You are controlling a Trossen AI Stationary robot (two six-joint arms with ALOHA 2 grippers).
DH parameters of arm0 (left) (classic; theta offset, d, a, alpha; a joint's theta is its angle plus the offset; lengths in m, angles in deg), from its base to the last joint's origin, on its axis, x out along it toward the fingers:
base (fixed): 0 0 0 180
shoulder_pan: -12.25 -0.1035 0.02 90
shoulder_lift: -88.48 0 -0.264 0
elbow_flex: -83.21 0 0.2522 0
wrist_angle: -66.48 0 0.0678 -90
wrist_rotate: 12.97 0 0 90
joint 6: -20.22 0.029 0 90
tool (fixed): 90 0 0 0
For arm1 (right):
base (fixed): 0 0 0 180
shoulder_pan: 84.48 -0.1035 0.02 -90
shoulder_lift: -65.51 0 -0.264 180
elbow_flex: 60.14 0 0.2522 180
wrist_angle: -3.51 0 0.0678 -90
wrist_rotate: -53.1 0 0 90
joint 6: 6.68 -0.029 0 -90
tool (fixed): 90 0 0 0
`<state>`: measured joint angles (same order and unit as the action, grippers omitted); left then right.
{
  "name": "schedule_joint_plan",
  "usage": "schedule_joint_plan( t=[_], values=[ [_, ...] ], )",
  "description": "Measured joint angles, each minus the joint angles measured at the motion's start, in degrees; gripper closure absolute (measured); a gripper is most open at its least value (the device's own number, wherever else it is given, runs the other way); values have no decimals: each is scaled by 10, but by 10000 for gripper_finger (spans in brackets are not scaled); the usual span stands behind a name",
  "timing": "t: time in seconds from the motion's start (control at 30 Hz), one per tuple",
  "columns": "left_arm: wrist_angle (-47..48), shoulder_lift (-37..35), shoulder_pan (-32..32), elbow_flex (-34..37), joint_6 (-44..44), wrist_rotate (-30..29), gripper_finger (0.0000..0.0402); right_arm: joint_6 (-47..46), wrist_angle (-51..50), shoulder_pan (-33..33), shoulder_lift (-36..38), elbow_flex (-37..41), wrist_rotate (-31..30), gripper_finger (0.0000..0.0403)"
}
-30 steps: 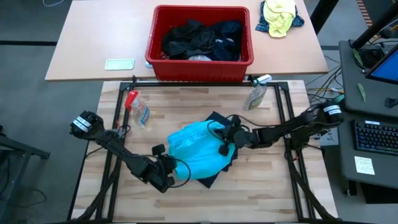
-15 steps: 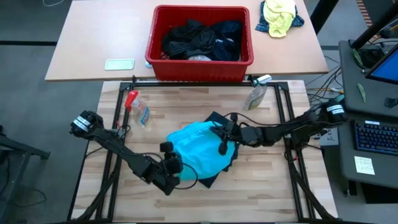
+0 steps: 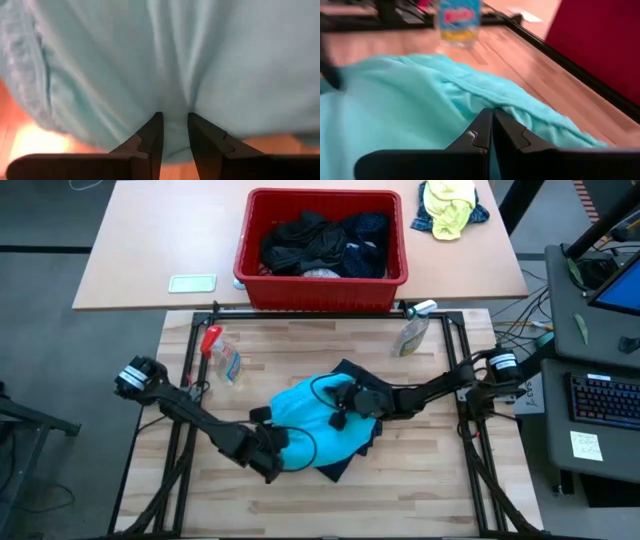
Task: Fold Laundry from Bin
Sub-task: Fold the light blue shorts
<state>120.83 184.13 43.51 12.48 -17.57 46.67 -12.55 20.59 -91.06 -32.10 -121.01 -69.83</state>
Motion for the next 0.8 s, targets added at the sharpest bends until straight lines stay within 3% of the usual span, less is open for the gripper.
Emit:
schedule_joint_plan(
  t=[0.13, 0.37, 0.57, 0.67, 0.8],
  values=[
    [54, -1, 25, -12, -40, 12, 326, 8, -30, 4, 28, 11, -32, 394],
    [107, -5, 49, -52, -54, 13, 326, 27, -60, -5, 101, 22, -33, 394],
    [218, -5, 50, -118, -28, 10, 326, 24, -62, -19, 141, 22, 22, 394],
    [255, -6, 50, -144, -12, -36, 326, 3, -57, -22, 143, 22, 62, 394],
    [206, -7, 38, -155, 62, -127, 326, -10, -19, -21, 119, 22, 73, 394]
  ],
)
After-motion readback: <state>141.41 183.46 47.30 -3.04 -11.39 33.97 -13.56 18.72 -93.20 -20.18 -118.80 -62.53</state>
